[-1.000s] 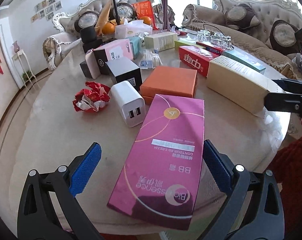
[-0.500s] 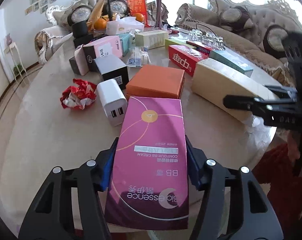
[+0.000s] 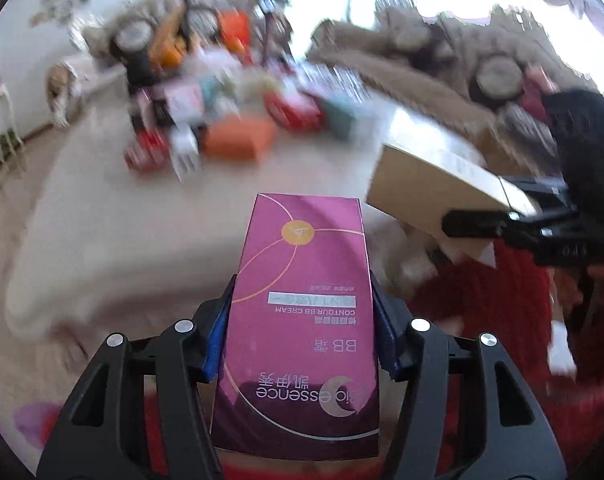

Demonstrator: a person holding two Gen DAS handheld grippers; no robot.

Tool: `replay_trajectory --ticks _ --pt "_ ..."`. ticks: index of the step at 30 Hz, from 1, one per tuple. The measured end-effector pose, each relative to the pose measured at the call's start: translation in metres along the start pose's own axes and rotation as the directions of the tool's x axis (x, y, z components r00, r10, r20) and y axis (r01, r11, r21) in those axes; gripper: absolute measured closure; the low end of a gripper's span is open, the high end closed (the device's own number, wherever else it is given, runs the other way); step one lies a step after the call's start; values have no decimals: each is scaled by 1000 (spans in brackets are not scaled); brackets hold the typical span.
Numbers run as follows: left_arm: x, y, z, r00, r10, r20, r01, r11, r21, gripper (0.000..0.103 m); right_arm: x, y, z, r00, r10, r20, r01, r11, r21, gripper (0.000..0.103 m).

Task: Collect trash
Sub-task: 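Lower both held boxes over the wastebasket and open both tools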

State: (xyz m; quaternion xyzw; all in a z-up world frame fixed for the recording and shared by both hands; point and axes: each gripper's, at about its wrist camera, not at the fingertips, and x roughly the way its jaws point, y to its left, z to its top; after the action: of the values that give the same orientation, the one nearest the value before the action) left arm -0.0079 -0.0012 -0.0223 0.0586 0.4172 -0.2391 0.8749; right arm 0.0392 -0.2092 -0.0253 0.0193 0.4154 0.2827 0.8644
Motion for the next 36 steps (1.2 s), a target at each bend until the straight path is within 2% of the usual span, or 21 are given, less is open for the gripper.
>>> replay_trajectory --ticks 3,6,9,12,15,16,17,18,20,22,23,26,27,29,31,33,34,35,36 --pt "36 -8 -31 989 -11 -149 8 1000 -17 45 23 -9 -26 994 -8 -108 15 998 62 58" --pt "88 -5 -52 957 -28 -290 11 998 -61 45 73 -29 -48 965 -13 -261 49 990 131 58" --pt "129 -1 -61 926 -10 -378 -16 998 -66 45 121 -41 -59 921 -51 -386 103 988 117 58" --pt "167 6 -67 897 18 -442 -58 995 -76 45 165 -49 -65 883 -52 -467 115 988 107 57" --pt "190 17 -76 887 -7 -463 -63 989 -136 44 193 -49 -75 852 -66 -519 136 986 96 54" --pt "198 24 -79 874 -39 -485 -63 979 -194 40 202 -49 -78 836 -102 -539 163 984 66 47" --pt "200 28 -84 865 -45 -499 -75 973 -218 25 206 -47 -80 830 -129 -542 181 982 44 43" --pt "202 31 -85 865 -37 -500 -88 971 -224 20 209 -46 -79 830 -144 -539 188 982 28 39" --pt "197 35 -88 883 -29 -469 -94 967 -236 13 208 -45 -78 837 -137 -530 183 982 35 38" --pt "188 39 -87 905 -67 -420 -55 961 -272 8 198 -46 -73 858 -138 -495 187 981 50 38" --pt "179 41 -84 924 -68 -377 -46 957 -285 8 187 -48 -73 865 -139 -482 188 981 55 38" --pt "152 41 -77 965 -54 -258 -29 951 -309 8 161 -42 -67 897 -129 -423 177 981 75 38" --pt "140 41 -72 973 -33 -230 -40 951 -305 8 147 -38 -63 912 -120 -392 166 982 84 38" --pt "114 40 -60 984 28 -178 -79 955 -285 8 122 -33 -56 937 -115 -330 154 984 94 38" --pt "87 40 -50 992 70 -107 -97 956 -277 8 90 -29 -41 968 -124 -218 149 984 102 38" --pt "61 44 -36 994 108 -37 -114 951 -286 8 57 -31 -21 983 -169 -78 177 977 116 38" --pt "50 47 -28 992 129 -13 -127 947 -296 8 46 -32 -13 980 -195 -27 197 973 122 38" --pt "37 56 -18 986 163 21 -149 938 -313 8 34 -35 -2 969 -241 46 234 963 131 38" --pt "31 58 -8 980 192 46 -167 931 -325 8 25 -40 10 947 -301 111 285 948 142 38"
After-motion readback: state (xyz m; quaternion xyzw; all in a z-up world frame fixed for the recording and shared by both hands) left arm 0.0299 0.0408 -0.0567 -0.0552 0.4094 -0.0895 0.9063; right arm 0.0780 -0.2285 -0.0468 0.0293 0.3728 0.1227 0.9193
